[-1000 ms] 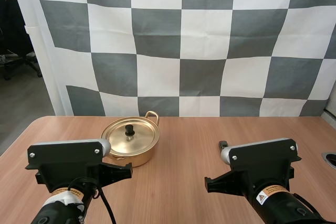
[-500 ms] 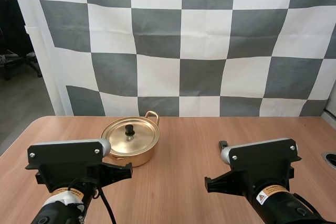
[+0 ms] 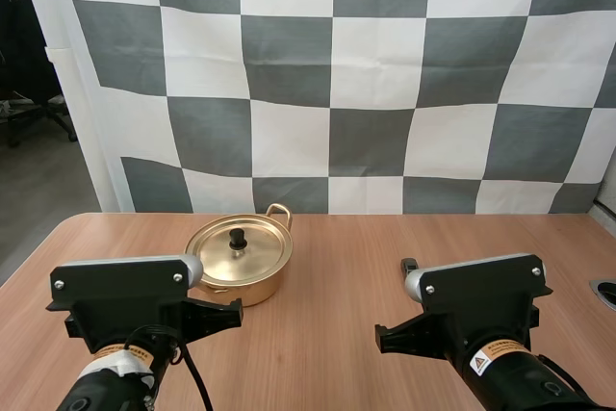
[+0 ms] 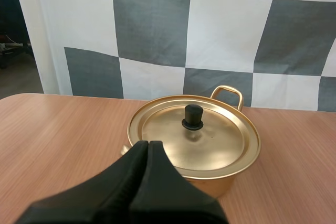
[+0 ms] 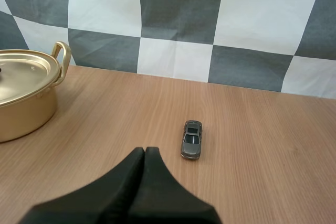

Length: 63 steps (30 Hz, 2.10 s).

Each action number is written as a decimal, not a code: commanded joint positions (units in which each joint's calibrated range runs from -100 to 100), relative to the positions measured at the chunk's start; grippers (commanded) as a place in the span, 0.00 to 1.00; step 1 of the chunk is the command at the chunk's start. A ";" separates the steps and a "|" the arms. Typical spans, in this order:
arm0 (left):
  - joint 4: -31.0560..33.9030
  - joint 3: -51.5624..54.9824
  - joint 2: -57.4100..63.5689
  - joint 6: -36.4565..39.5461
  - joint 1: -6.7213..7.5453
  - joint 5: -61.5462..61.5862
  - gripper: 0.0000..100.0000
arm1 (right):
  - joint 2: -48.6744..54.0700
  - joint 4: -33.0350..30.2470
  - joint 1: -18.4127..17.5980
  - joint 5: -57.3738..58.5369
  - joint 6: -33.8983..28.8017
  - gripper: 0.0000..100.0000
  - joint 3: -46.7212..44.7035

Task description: Open the pot, put the car inside, and close it

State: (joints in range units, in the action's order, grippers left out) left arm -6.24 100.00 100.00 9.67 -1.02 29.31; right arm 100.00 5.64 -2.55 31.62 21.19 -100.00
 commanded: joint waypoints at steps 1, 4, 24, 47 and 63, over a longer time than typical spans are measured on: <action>0.04 0.00 0.00 0.06 -0.03 0.06 0.00 | 0.00 1.49 0.03 0.07 0.03 0.00 0.00; 0.04 0.00 0.00 0.06 -0.03 0.06 0.00 | 0.00 2.99 0.03 -0.78 0.03 0.00 0.00; 0.13 -25.47 0.00 -0.52 -0.03 2.30 0.00 | 0.00 5.17 0.03 8.05 0.03 0.00 27.74; -3.38 -46.62 -48.99 -15.10 0.05 22.31 0.00 | -47.84 -1.20 0.03 26.27 0.21 0.00 48.28; -5.22 -64.91 -81.71 -20.03 0.05 43.02 0.88 | -70.45 -9.40 0.03 35.47 0.25 1.00 58.97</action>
State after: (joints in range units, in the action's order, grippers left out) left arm -10.83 36.10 42.00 -9.83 -0.95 70.50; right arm 42.13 -3.74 -2.55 67.12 21.45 -41.04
